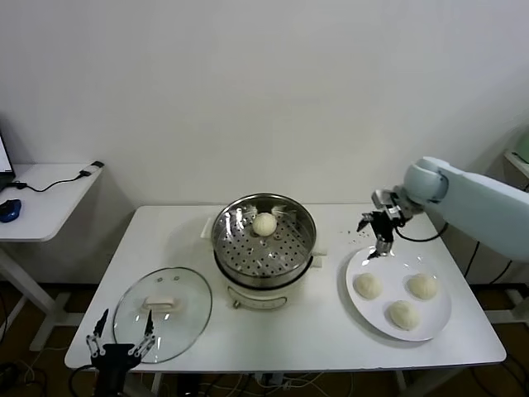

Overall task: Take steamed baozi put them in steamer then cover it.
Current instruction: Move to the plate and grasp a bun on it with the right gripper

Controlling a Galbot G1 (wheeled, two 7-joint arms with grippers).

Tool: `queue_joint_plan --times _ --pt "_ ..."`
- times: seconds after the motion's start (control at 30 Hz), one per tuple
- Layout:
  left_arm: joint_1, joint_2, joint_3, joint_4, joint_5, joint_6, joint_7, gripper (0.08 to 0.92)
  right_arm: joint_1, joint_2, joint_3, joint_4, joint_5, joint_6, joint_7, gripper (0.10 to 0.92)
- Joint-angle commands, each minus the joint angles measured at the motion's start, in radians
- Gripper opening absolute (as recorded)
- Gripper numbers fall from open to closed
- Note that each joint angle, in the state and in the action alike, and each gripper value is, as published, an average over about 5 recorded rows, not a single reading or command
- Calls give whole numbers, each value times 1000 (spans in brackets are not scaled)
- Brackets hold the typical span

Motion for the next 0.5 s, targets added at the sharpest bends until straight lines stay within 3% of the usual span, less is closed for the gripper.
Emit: queue_joint_plan --times 0.03,0.5 --pt "0 -1 -2 4 3 1 -1 823 -210 -26 103 -39 -53 -57 2 823" --pt "2 -5 -5 18 9 -2 -2 823 -242 67 130 -146 -89 -33 8 823"
